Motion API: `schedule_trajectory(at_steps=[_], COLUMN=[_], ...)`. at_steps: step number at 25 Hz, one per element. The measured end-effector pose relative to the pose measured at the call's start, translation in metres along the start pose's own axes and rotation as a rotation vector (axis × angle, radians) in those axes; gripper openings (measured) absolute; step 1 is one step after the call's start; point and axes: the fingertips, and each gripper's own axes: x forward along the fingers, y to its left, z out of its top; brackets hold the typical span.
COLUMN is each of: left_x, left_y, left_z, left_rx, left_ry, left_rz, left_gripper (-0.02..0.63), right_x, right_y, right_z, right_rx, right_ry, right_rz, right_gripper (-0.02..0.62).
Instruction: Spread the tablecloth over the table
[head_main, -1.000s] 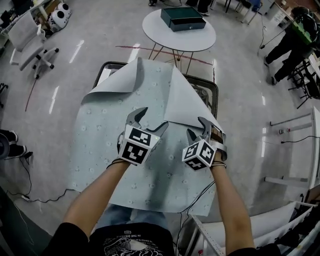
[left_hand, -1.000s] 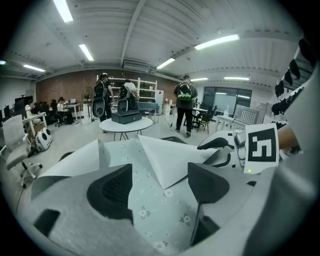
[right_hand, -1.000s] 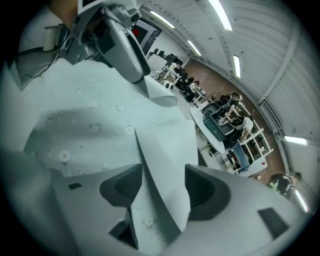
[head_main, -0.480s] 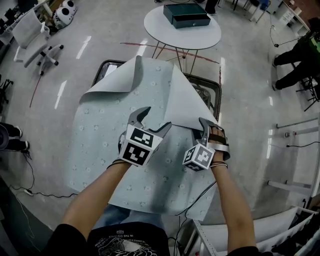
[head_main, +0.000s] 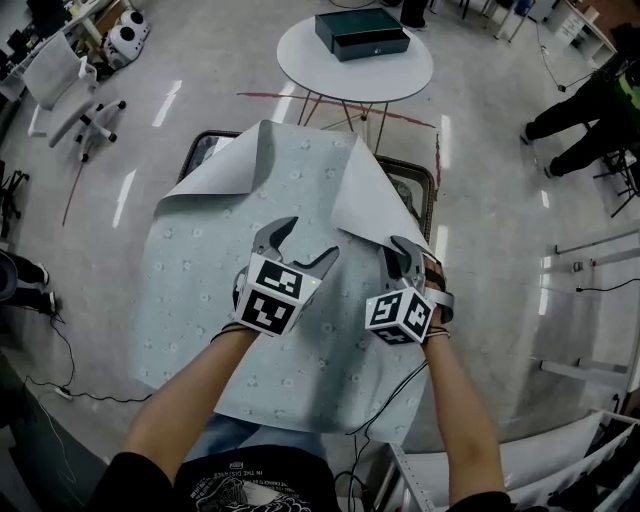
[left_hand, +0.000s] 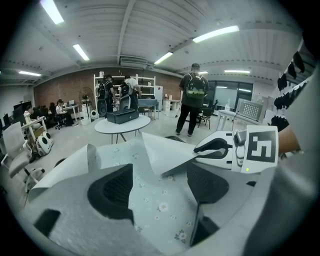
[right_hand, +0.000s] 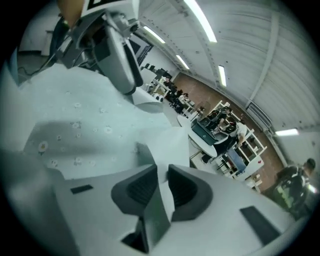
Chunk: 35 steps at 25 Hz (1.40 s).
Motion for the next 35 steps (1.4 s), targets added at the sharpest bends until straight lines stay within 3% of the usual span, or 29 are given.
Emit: schedule_trajectory(at_steps=[9, 17, 22, 32, 35], left_x=[0.017, 0.031, 0.042, 0.058, 0.060], left_y=[-0.011, -0.020, -0.016, -0.007, -0.002], left_z=[0.027, 0.048, 0.047, 0.044, 0.042], left_rx=[-0.012, -0.004, -0.002, -0.008, -0.009], left_ry=[-0.032, -0.062, -0.046, -0.021, -0.021], left_rz=[-0.013, -0.032, -0.032, -0.025, -0.017], left_gripper=[0.345, 0.333, 0.333, 0.333, 0.333], right_x=[0.001, 0.017, 0.033, 0.054, 0.059], right_y=[-0.073, -0.105, -0.116, -0.125, -0.122], right_z=[-0.016, -0.054, -0.077, -0.116, -0.118], right_rx=[0.425, 0.647, 0.708, 0.732, 0.730], right_ry=[-0.025, 0.002, 0.054, 0.152, 0.158], right_rz=[-0.121, -0.204, -0.262, -0.323, -0.297], right_gripper=[0.012, 0.008, 0.008, -0.002, 0.066])
